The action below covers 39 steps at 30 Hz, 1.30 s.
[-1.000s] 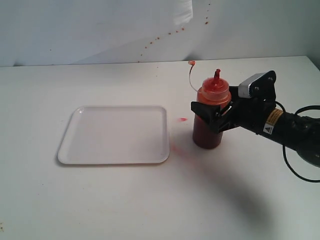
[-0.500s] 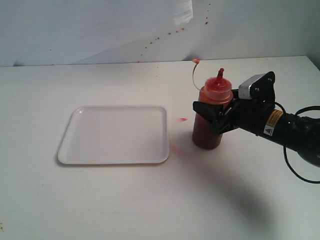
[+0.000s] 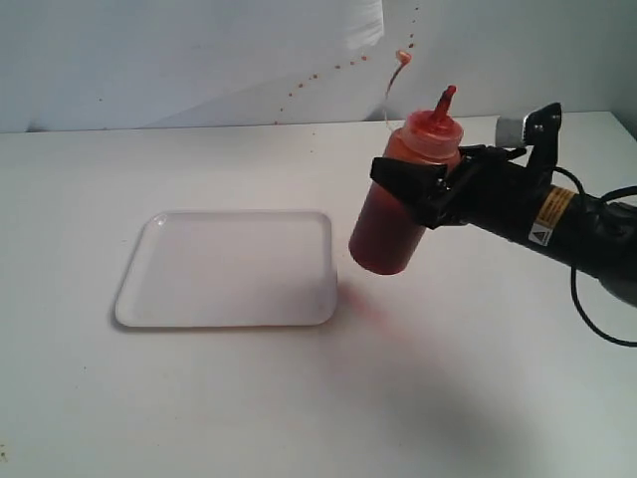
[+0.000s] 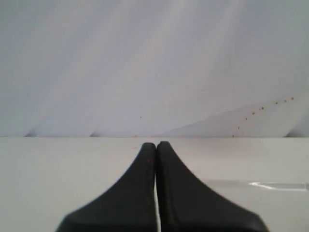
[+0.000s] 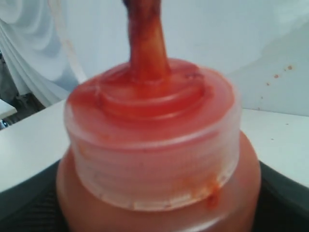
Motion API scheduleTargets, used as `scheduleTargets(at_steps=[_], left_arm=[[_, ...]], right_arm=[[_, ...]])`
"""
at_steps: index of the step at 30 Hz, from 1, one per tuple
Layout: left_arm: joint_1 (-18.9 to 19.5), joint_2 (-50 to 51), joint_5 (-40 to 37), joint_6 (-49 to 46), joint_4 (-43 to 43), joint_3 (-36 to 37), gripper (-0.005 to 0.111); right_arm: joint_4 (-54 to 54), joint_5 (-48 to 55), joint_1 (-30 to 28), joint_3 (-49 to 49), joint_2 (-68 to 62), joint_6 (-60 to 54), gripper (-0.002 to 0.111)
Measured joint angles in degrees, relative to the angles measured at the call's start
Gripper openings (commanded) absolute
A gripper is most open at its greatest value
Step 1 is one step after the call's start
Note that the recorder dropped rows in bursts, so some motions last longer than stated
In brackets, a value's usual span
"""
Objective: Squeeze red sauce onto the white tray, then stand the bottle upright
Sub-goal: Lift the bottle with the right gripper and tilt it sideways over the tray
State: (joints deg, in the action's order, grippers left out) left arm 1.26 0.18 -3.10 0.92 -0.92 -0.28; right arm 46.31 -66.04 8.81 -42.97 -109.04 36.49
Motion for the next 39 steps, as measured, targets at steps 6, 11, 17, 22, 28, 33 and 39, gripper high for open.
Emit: scheduleTargets(at_steps=[6,11,17,22,28,33,39], left_arm=[[0.0,0.0,8.17,0.0,0.0,0.0,0.0],[0.0,0.0,9.64,0.1,0.0,0.0,0.0],[0.0,0.0,9.64,1.21,0.0,0.0,0.0],[0.0,0.0,9.64,6.16,0.0,0.0,0.0],[0.0,0.0,9.64,7.13,0.0,0.0,0.001],[0.0,0.0,9.64,7.25,0.0,0.0,0.001],[0.0,0.0,9.64,7.48,0.0,0.0,0.001]], right_arm=[[-9.59,-0.12,9.84,-0.23,0.99,9.77,0.0],[-12.53,-0.04,14.29,-4.9,0.99,18.82,0.0],[-17.78,-0.15,17.09,-8.91,0.99,31.46,0.0],[-23.74,-0.15,18.01,-9.55,0.99,45.0,0.0],[-25.78,-0.36,18.01,-9.55,-0.64,62.68,0.0],[-25.76,-0.27,18.01,-9.55,-3.12,78.15,0.0],[-26.59,0.09,18.24,-9.55,-4.23,82.11,0.0]])
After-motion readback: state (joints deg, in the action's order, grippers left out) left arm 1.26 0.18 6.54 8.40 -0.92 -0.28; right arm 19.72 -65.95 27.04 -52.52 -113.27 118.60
